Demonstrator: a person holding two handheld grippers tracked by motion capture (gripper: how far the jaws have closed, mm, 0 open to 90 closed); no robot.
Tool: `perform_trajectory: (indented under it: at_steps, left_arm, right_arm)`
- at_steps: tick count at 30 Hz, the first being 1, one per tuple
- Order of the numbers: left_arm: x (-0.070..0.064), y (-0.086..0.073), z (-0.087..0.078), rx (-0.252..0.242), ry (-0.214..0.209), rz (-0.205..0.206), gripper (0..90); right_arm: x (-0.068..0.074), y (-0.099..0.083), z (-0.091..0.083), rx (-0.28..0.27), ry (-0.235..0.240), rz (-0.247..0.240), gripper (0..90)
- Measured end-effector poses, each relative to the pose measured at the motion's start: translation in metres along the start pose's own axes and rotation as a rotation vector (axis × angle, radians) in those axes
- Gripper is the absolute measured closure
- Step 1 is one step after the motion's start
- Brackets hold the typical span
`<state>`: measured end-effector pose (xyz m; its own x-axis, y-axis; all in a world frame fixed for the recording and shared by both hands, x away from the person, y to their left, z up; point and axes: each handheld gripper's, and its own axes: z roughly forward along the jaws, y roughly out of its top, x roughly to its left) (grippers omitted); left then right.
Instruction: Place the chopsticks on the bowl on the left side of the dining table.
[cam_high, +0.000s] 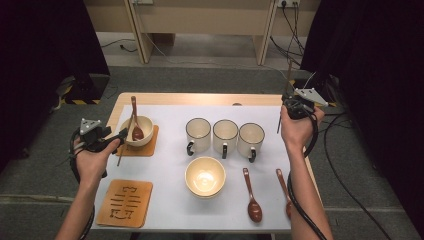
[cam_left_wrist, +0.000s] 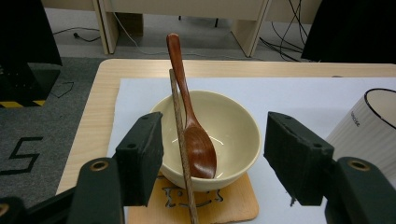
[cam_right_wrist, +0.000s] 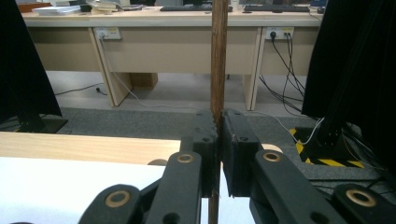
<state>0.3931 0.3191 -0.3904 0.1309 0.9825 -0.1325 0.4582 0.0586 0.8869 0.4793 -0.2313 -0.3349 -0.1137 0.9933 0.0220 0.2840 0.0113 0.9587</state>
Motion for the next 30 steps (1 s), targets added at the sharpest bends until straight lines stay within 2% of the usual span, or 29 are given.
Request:
perform_trajectory:
  at_steps: [15,30]
  left_arm:
    - [-0.001,0.000,0.000,-0.003,-0.003,0.001,36.5]
    - [0.000,0.001,-0.001,-0.008,0.000,0.003,36.5]
  right_arm:
    - [0.004,0.003,0.011,-0.040,-0.001,0.004,84.8]
    - [0.015,0.011,0.021,-0.061,0.013,-0.001,84.8]
